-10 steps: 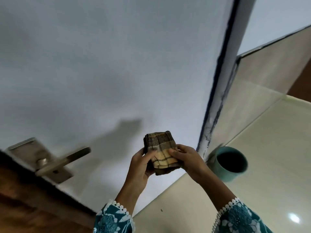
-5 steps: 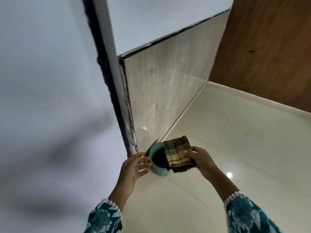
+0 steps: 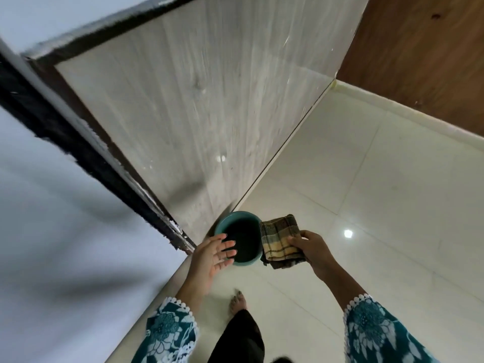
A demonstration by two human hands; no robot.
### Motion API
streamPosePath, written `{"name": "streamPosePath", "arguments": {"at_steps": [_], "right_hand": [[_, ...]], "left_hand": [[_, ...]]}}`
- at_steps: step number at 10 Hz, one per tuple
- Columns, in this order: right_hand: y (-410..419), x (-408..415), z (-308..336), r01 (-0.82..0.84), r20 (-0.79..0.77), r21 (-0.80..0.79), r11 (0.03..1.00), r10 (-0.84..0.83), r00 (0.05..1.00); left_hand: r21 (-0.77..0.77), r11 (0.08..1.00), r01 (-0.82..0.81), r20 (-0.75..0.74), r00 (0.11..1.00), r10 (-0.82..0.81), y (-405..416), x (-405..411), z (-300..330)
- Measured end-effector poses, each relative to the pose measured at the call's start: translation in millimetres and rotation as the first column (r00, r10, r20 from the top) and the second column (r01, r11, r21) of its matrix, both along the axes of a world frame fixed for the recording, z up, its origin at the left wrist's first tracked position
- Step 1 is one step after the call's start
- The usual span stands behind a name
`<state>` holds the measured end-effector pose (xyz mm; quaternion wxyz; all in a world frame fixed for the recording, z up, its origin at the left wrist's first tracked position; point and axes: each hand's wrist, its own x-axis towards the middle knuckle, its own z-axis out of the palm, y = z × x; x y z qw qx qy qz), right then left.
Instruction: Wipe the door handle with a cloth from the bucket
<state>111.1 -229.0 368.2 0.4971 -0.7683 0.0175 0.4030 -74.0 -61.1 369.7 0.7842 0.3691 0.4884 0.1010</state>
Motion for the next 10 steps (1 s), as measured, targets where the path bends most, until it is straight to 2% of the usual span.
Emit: {"name": "streamPosePath", "arguments": {"at_steps": [1, 2, 3, 5, 6, 7, 8, 9, 10], "right_hand": [[26, 26, -41, -0.026, -0.058, -0.062, 0.998, 0.022, 0.998], [52, 47, -107, -0.067, -0.112, -0.15, 0.986, 0.05, 0.992], [80, 59, -200, -0.135, -0.137, -0.213, 0.968, 0.107, 0.985], [145, 65, -428, -0.346, -0.114, -0.281, 0.895, 0.327, 0.938], [174, 63, -501, -0.395, -0.082, -0.364, 0.844, 0.393, 0.916], [197, 58, -573, -0.426, -0.143, -0.396, 0.813, 0.403, 0.904], [199, 58, -605, -0.459, -0.265, -0.37, 0.808, 0.381, 0.886], [183, 63, -595, -0.563, -0.341, -0.281, 0.777, 0.467, 0.815], [167, 72, -565, -0.45, -0.306, -0.324, 0.832, 0.358, 0.882]], "left_hand": [[-0.026, 0.999, -0.026, -0.061, 0.998, 0.024, 17, 30, -30], [-0.042, 0.998, -0.047, -0.11, 0.993, 0.042, 29, 55, -80], [-0.029, 0.997, -0.074, -0.133, 0.989, 0.07, 46, 77, -150], [0.042, 0.973, -0.226, -0.095, 0.969, 0.229, 77, 103, -335], [0.055, 0.966, -0.254, -0.069, 0.964, 0.257, 88, 107, -386], [0.111, 0.959, -0.261, -0.05, 0.962, 0.267, 96, 105, -434], [0.125, 0.954, -0.271, -0.046, 0.959, 0.279, 97, 105, -444], [0.114, 0.954, -0.277, -0.062, 0.956, 0.286, 94, 105, -425], [0.049, 0.948, -0.313, -0.07, 0.946, 0.316, 89, 102, -375]]}}
